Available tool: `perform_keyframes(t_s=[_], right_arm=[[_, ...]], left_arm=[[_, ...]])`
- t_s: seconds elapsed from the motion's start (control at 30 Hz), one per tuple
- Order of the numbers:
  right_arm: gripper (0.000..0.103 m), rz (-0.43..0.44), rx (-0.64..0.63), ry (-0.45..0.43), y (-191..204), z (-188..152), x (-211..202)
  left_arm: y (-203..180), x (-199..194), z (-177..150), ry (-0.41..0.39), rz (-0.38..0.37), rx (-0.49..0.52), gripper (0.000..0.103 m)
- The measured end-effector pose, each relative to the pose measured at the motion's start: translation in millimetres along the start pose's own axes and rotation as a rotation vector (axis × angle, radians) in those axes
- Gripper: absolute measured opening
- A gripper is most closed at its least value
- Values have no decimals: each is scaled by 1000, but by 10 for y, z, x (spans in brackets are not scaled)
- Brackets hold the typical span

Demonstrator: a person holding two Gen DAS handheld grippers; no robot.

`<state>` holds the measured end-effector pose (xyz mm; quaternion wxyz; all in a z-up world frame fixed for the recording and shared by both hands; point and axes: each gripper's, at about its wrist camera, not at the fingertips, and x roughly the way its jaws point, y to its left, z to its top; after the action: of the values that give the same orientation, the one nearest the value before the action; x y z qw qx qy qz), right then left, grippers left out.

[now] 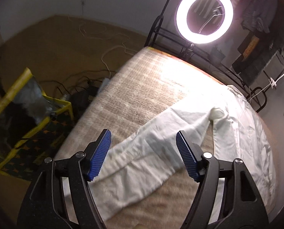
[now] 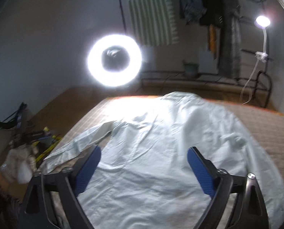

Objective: Fold small clothes
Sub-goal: 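Reach the left tool to the sleeve cuff nearest it and close on it, then carry the sleeve across the shirt back with the left tool and open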

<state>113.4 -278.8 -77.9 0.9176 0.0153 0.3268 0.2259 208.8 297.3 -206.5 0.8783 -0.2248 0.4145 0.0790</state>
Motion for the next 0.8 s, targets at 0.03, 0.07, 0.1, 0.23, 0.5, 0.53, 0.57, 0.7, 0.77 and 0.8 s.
perform_keyframes(t_s=[0.03, 0.07, 0.1, 0.23, 0.5, 0.53, 0.57, 0.7, 0.77, 0.8], right_arm=[[89, 11, -6, 10, 23, -13, 32], [89, 15, -15, 16, 54, -26, 66], [89, 18, -28, 24, 85, -42, 89], [89, 28, -52, 48, 145, -75, 126], [89, 19, -79, 67, 169, -93, 159], [89, 18, -79, 71, 162, -97, 167], [89, 16, -79, 76, 154, -105, 176], [89, -2, -75, 86, 106, -125, 191], [89, -3, -65, 87, 91, -117, 180], [89, -2, -59, 85, 84, -112, 171]], left_arm=[[37, 119, 22, 26, -22, -11, 73], [68, 256, 43, 58, -41, -18, 73], [66, 383, 45, 88, -59, -19, 73], [96, 726, 56, 148, -91, -40, 73], [14, 973, 102, 153, -64, 21, 73], [-11, 978, 96, 153, -57, 34, 72], [-38, 981, 87, 153, -49, 51, 64], [-106, 981, 55, 155, -6, 112, 15], [-108, 982, 49, 154, -3, 111, 6], [-117, 980, 46, 151, -1, 114, 5]])
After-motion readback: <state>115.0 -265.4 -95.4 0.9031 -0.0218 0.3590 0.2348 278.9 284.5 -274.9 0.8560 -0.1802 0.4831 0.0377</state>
